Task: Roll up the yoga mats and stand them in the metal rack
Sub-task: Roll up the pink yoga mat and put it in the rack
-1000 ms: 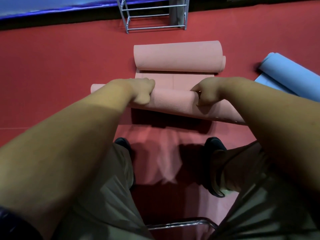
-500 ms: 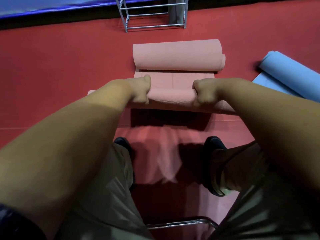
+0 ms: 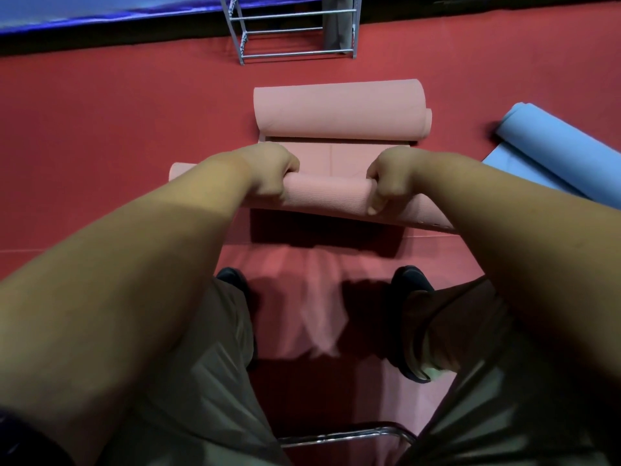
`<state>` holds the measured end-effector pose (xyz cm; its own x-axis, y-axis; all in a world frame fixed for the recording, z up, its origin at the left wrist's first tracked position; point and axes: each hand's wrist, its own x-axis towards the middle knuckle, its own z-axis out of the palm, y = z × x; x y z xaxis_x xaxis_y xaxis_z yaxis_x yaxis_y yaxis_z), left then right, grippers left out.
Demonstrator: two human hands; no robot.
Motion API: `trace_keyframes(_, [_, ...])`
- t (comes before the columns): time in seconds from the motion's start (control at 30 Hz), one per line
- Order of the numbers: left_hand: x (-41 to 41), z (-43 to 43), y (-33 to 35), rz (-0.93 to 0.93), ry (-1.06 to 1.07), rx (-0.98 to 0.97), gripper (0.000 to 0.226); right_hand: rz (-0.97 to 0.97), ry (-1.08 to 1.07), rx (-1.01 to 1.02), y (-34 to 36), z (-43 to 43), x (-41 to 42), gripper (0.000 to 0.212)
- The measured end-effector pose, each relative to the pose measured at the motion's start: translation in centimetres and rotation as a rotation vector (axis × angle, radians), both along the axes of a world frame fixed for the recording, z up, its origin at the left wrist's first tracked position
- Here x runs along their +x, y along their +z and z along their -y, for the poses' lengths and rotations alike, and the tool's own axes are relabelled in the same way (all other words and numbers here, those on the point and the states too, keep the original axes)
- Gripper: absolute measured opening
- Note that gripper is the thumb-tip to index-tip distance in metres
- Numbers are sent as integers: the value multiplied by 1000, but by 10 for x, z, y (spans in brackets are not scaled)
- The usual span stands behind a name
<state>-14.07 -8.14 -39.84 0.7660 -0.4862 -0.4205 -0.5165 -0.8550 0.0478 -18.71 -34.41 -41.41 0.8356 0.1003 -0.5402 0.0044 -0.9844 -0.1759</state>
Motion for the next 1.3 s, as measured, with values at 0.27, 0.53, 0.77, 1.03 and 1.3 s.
trace_keyframes(0.27, [-5, 10, -12, -75, -47, 100, 39, 25, 82, -39, 0, -2, 2, 29])
trace_keyframes(0.53, [-4, 11, -21, -56, -3, 23, 53, 17, 77, 13, -3, -5, -4, 49])
trace_keyframes(0.77, [-6, 15, -15, -195, 52, 24, 30, 33, 97, -73, -9, -17, -12, 51])
trace_keyframes(1.03, [-14, 31, -13, -21, -88, 107, 78, -77, -16, -58, -8, -18, -7, 24])
trace_keyframes(1.3, [-23, 44, -18, -13, -115, 102, 67, 6, 76, -148, -16, -13, -7, 64])
